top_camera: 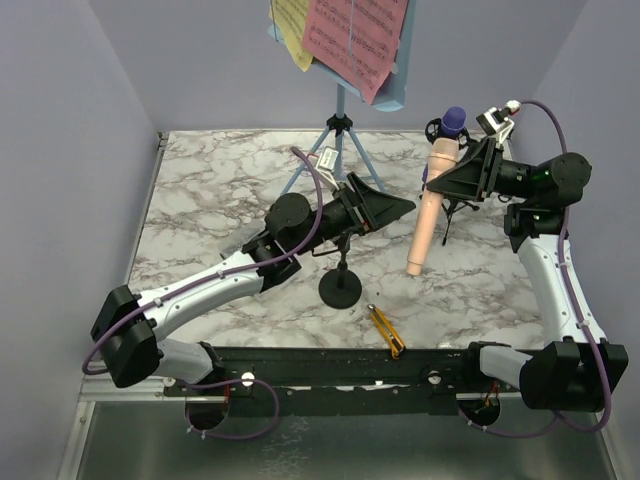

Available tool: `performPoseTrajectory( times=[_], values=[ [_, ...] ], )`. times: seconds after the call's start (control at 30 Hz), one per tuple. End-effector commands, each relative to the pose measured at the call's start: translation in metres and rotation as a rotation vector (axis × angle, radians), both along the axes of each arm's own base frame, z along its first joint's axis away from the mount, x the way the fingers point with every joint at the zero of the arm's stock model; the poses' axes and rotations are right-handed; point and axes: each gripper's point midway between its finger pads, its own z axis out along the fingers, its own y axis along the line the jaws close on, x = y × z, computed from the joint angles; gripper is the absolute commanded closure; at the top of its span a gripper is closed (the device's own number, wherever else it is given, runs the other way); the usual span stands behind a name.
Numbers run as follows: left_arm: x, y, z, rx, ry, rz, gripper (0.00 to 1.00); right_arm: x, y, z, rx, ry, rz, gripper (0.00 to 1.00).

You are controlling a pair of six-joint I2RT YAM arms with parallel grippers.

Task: Pack up the instrument practice props
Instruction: Place the microphone at the center of the board.

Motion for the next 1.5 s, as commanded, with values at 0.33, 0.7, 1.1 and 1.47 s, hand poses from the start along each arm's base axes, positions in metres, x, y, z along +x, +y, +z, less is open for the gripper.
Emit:
performPoseTrajectory(
  times=[0.33,0.7,1.1,1.47],
  values=[
    [-0.021,-0.029,0.016,-0.065,-0.001,-0.158,0.31,0.004,-0.001,-0.003,0.017,-0.008,-0.030,1.00],
    [-0.029,-0.046,0.010,-0.064,0.023,-0.252,0.49,0.004,-0.001,-0.004,0.016,-0.013,-0.033,1.00],
    [-0.038,-0.057,0.007,-0.056,0.032,-0.333,0.62,0.006,-0.001,-0.008,0.008,-0.025,-0.040,1.00],
    [-0.039,-0.054,0.009,-0.070,0.014,-0.330,0.99,0.006,-0.002,-0.010,0.001,-0.050,-0.046,0.89]
  ],
)
